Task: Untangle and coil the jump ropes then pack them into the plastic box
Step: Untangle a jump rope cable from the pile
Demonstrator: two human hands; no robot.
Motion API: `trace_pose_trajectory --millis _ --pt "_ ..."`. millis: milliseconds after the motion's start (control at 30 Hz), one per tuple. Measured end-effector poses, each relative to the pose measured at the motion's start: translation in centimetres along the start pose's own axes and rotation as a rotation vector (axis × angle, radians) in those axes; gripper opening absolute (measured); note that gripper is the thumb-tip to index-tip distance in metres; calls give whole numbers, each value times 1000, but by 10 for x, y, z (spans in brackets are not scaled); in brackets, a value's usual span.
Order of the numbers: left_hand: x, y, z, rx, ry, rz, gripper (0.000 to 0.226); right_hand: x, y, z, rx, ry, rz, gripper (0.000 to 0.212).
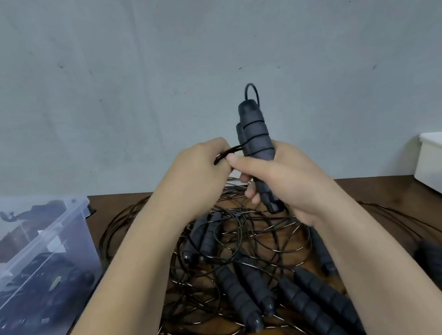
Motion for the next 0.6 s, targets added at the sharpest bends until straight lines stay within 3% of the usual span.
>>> trace_pose_trajectory --millis 133,233,433,600 --pt "-4 11 8 3 -71 74 7 -4 1 -8 38 81 -50 31" --pt "-10 14 7 18 -14 82 11 -1 -3 -14 -1 172 -101 29" --pt "-27 29 14 82 -26 154 25 -2 -10 -12 297 153 -99 26" --pt "-35 28 25 -187 -222 106 29 -2 -26 -43 441 275 -211 29"
Point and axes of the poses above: each hand's wrist, its own x-axis towards the middle knuckle, its own z-axis out of the palm, y = z × x, the point moved 7 cm from there along x, towards the middle knuckle
